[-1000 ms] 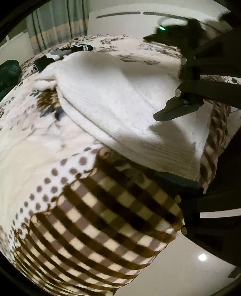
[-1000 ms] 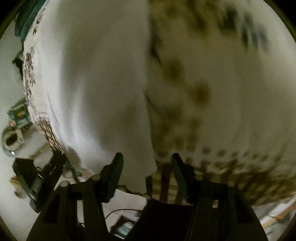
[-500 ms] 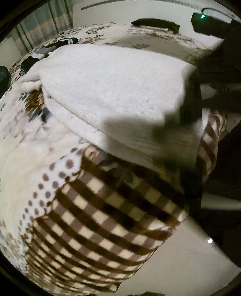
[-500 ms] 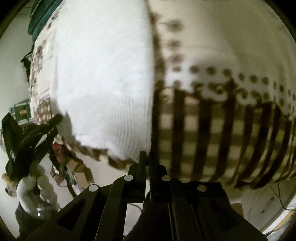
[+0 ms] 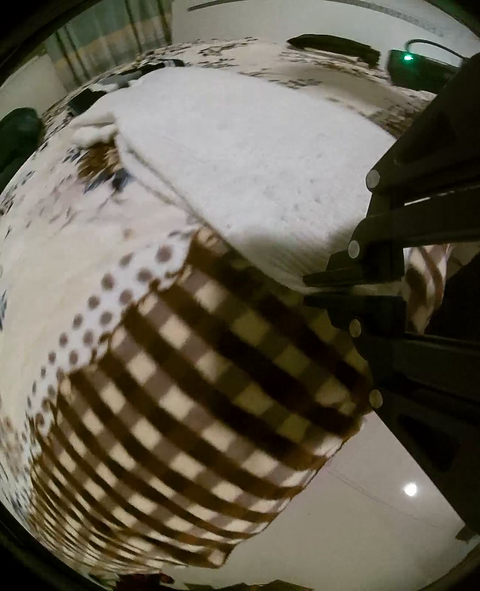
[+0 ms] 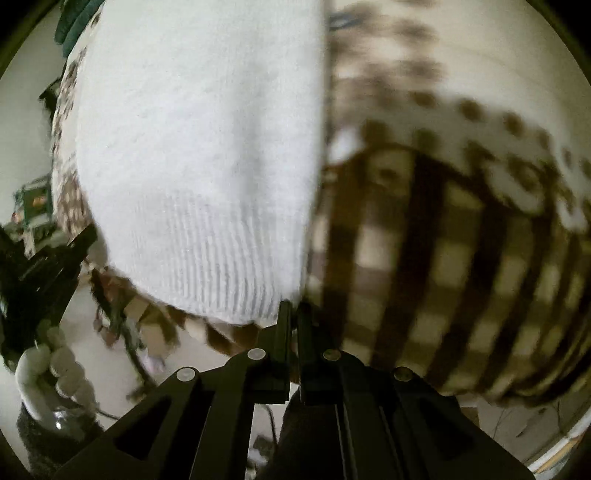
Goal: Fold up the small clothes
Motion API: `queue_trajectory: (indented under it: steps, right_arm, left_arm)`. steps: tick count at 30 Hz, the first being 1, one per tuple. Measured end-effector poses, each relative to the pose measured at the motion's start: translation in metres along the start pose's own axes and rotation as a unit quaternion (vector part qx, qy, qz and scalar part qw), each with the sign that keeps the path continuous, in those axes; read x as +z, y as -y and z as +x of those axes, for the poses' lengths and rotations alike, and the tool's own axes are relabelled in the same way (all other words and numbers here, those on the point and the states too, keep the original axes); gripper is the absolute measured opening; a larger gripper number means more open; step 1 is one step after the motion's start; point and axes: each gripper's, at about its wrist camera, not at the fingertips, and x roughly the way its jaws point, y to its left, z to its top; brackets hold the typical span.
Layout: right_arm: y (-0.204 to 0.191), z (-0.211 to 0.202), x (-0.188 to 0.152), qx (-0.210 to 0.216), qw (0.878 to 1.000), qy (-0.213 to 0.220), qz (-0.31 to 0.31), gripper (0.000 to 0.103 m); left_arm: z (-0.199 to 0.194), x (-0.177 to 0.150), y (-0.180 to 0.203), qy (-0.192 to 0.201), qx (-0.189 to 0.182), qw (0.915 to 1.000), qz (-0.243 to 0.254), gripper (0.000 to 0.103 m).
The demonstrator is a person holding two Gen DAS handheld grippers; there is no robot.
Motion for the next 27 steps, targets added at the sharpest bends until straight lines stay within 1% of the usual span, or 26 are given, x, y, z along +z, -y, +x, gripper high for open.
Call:
queue_trajectory:
  steps: [1,2,3,4,5,6,8,9,11,13,14,16,17,18,20,21,22,23,24,26,27]
  right_arm:
    - [-0.001,-0.006,0.003,-0.002,1.0,0.002,0.0,0.006]
    - [-0.002,-0.014,0.005,0.005,1.0,0.001,0.002,0.009]
    - [-0.003,-0.018,0.008,0.015,1.0,-0.006,0.001,0.014]
    - [-0.005,-0.022,0.009,0.028,1.0,-0.015,0.001,0.034]
    - [-0.003,-0.032,0.011,0.04,0.999,-0.018,0.004,0.059]
    - [-0.002,-0.043,0.013,0.046,0.999,-0.011,0.004,0.066]
    - [0.004,-0.069,0.024,0.043,0.999,0.007,0.001,0.068]
    - [0.007,-0.082,0.032,0.04,0.999,0.018,0.004,0.068]
    - [0.011,-0.109,0.057,0.046,0.998,0.047,0.022,0.068]
    - [0.016,-0.132,0.089,0.049,0.995,0.074,0.044,0.068]
    - [0.018,-0.143,0.108,0.049,0.993,0.09,0.055,0.068]
    - [0.024,-0.159,0.142,0.042,0.99,0.115,0.068,0.068]
    - [0.027,-0.166,0.162,0.038,0.988,0.128,0.076,0.068]
    - [0.028,-0.172,0.182,0.034,0.986,0.14,0.085,0.068]
    - [0.035,-0.184,0.224,0.02,0.982,0.159,0.103,0.068]
    - [0.039,-0.188,0.24,0.016,0.979,0.166,0.117,0.068]
    - [0.059,-0.194,0.26,0.019,0.978,0.167,0.125,0.068]
    - [0.064,-0.197,0.272,0.023,0.976,0.169,0.134,0.068]
    - [0.066,-0.199,0.288,0.022,0.974,0.173,0.144,0.068]
    - [0.069,-0.2,0.307,0.014,0.973,0.175,0.151,0.068]
    - [0.069,-0.199,0.314,0.012,0.972,0.176,0.153,0.068]
  left_arm:
    - [-0.006,0.002,0.005,-0.004,-0.006,1.0,0.006,0.006]
    - [-0.015,0.003,0.013,-0.005,-0.009,0.9998,0.016,0.006]
    - [-0.026,0.005,0.02,-0.003,-0.003,0.9997,0.025,0.014]
    - [-0.036,0.008,0.027,0.001,0.0,0.9995,0.032,0.018]
    - [-0.047,0.012,0.034,0.009,-0.008,0.9991,0.04,0.027]
    - [-0.06,0.02,0.043,0.023,-0.022,0.9985,0.045,0.041]
    - [-0.075,0.038,0.061,0.049,-0.043,0.9965,0.052,0.057]
    - [-0.08,0.052,0.073,0.061,-0.057,0.9951,0.055,0.057]
    - [-0.077,0.086,0.097,0.071,-0.092,0.9914,0.059,0.057]
    - [-0.056,0.132,0.133,0.072,-0.119,0.988,0.068,0.057]
    - [-0.047,0.149,0.144,0.071,-0.123,0.987,0.076,0.057]
    - [-0.016,0.189,0.178,0.066,-0.127,0.9846,0.099,0.057]
    - [-0.001,0.208,0.194,0.06,-0.127,0.9841,0.109,0.057]
    - [0.02,0.229,0.212,0.044,-0.129,0.9836,0.118,0.057]
    - [0.056,0.255,0.237,0.022,-0.134,0.9826,0.127,0.057]
    - [0.067,0.266,0.246,0.016,-0.132,0.9825,0.13,0.056]
    - [0.084,0.276,0.255,0.007,-0.131,0.9819,0.137,0.055]
    - [0.088,0.28,0.259,0.009,-0.125,0.9819,0.143,0.044]
    - [0.093,0.282,0.261,0.015,-0.119,0.9813,0.151,0.009]
    - [0.09,0.285,0.262,0.021,-0.125,0.9791,0.159,0.009]
    - [0.08,0.286,0.258,0.034,-0.132,0.9782,0.156,0.008]
